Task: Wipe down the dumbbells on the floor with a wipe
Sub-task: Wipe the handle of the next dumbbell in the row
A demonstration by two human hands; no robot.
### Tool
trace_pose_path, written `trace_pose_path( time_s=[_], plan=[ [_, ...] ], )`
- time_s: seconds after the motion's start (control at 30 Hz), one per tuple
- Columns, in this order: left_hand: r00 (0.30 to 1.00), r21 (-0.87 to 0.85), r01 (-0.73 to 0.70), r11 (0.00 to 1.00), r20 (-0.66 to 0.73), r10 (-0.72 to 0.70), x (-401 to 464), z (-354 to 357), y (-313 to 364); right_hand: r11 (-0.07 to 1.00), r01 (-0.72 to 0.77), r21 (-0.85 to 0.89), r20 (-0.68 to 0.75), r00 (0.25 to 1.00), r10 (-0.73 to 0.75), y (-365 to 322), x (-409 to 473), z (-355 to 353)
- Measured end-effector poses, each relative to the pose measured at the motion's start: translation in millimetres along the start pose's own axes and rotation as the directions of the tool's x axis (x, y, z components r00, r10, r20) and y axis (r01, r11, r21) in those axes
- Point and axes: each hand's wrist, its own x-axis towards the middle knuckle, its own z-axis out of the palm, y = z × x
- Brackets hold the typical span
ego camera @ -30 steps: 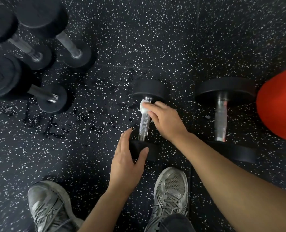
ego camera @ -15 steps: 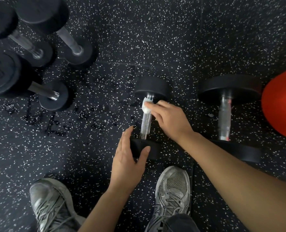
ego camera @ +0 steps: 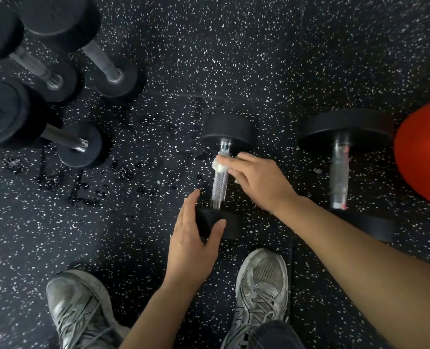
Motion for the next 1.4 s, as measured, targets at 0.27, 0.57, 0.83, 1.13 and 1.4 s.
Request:
trace_pose_path(
  time_s=[0.27, 0.57, 0.83, 1.13, 1.4],
  plan=[
    [1.0, -0.01, 0.007, 1.0, 0.008, -0.006, 1.7, -4.0, -3.2, 0.982, 0.184, -0.04, 0.312, 0.936, -0.163, -9.7, -20.0, 11.4],
    [1.0, -0.021, 0.003, 1.0, 0.002, -0.003, 1.2, -6.8, -3.6, 0.98, -0.064, -0.189, -0.061, 0.997, 0.054, 0.1, 14.0, 7.5],
    [1.0, 0.003, 0.009, 1.0, 0.016, -0.009, 4.9, -13.9, -11.2, 0.985, 0.167, -0.053, 0.309, 0.94, -0.143, -8.4, -12.6, 14.7],
    [0.999, 0.033, -0.01, 0.999, -0.041, 0.011, 5.0, -32.3, -20.1, 0.999, -0.008, 0.052, -0.048, 0.999, 0.01, -11.5, -3.9, 15.9],
    [0.996, 0.05, -0.035, 0.998, -0.083, 0.039, 7.3, -37.7, -19.5, 0.991, -0.056, -0.122, -0.042, 0.998, 0.051, -27.1, 50.0, 25.1]
  ],
)
